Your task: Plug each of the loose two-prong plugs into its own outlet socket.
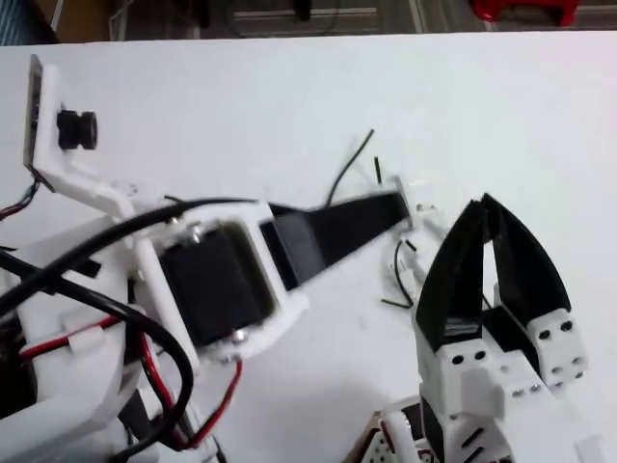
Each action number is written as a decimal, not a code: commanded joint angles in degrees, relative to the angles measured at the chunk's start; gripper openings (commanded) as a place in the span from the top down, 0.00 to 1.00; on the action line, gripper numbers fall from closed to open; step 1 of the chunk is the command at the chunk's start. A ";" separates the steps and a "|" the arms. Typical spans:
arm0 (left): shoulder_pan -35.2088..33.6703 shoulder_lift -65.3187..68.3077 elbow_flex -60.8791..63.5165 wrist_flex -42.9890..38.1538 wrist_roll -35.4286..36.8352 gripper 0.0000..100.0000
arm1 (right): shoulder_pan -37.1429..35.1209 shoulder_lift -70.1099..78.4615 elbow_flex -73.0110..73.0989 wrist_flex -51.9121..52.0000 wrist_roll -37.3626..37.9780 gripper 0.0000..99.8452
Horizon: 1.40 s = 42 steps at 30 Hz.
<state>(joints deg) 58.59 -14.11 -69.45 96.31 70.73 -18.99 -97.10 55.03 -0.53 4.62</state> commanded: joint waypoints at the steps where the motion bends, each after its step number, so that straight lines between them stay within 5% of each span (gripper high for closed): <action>1: 6.11 -0.31 0.18 1.14 -1.85 0.98 | -0.66 5.14 0.00 -3.65 0.35 0.98; 17: 8.31 4.62 -0.44 0.97 -5.10 0.98 | 4.35 31.34 -0.26 -20.53 -0.18 0.98; 28: 7.60 4.62 -0.44 0.88 -5.36 0.98 | 11.47 37.23 -4.48 -20.88 -0.26 0.98; 42: -26.51 4.70 -0.44 -3.34 -5.10 0.98 | 24.13 25.54 -4.40 -14.81 -10.46 0.98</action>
<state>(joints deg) 39.34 -8.92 -69.36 94.64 65.98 2.90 -71.25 52.22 -15.74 -4.35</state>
